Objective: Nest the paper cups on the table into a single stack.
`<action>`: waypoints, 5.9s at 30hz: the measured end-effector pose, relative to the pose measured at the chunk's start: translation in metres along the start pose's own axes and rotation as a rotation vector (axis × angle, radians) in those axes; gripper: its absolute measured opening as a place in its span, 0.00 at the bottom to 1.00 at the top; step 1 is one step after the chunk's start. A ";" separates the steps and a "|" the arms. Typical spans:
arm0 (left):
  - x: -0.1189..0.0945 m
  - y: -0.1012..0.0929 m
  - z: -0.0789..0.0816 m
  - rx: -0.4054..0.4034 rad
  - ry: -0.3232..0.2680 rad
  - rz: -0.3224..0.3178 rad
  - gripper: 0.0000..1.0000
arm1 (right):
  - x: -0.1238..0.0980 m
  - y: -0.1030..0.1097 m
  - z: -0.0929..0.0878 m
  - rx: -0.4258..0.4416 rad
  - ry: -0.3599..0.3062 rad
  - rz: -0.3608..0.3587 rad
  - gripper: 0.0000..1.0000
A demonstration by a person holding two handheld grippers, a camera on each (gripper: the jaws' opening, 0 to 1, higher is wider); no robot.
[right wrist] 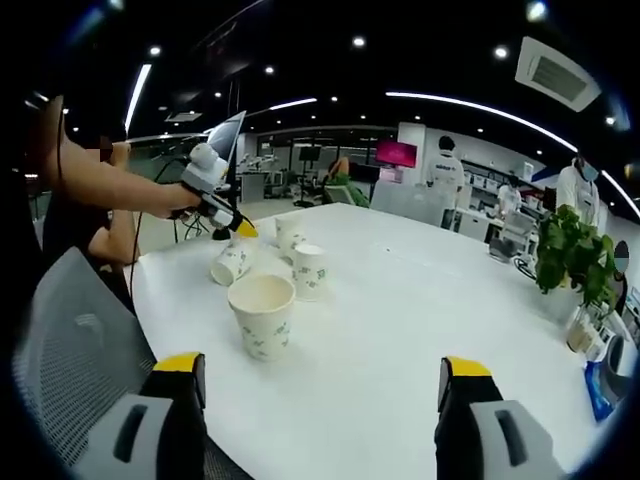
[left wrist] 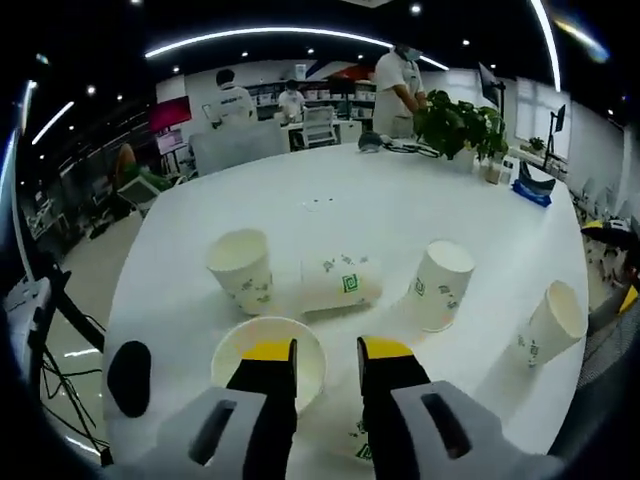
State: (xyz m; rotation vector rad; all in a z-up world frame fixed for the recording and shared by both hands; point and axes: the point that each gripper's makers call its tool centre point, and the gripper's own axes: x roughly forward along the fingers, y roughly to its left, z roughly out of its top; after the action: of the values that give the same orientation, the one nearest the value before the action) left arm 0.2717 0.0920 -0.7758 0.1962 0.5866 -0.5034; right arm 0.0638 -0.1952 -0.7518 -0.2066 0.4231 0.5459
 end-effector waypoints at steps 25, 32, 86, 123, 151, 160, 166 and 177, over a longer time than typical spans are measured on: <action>-0.028 0.003 0.034 -0.008 -0.133 0.021 0.00 | 0.002 0.001 -0.005 -0.007 0.016 0.011 0.97; -0.047 -0.019 0.060 0.051 -0.179 -0.015 0.00 | 0.002 0.003 -0.005 -0.011 0.018 0.016 0.98; -0.114 -0.244 0.074 0.379 -0.124 -0.551 0.00 | 0.002 0.002 -0.007 -0.011 0.027 0.014 0.98; -0.063 -0.271 0.003 0.524 0.033 -0.594 0.00 | 0.000 0.002 -0.003 0.003 0.012 0.010 0.96; -0.048 -0.281 -0.026 0.558 0.106 -0.625 0.04 | -0.001 -0.001 -0.003 -0.003 0.012 -0.010 0.94; -0.053 -0.282 -0.009 0.433 0.050 -0.623 0.15 | -0.001 -0.001 -0.002 -0.004 0.012 -0.016 0.95; -0.057 -0.271 0.005 0.370 0.008 -0.607 0.17 | -0.001 -0.001 -0.002 -0.004 0.012 -0.013 0.95; -0.063 -0.235 0.030 0.300 -0.060 -0.554 0.20 | -0.002 -0.003 -0.002 0.000 0.005 -0.017 0.95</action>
State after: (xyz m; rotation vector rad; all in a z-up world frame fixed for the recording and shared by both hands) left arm 0.1220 -0.0953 -0.7235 0.3034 0.5014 -1.1332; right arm 0.0637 -0.1990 -0.7522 -0.2113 0.4262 0.5284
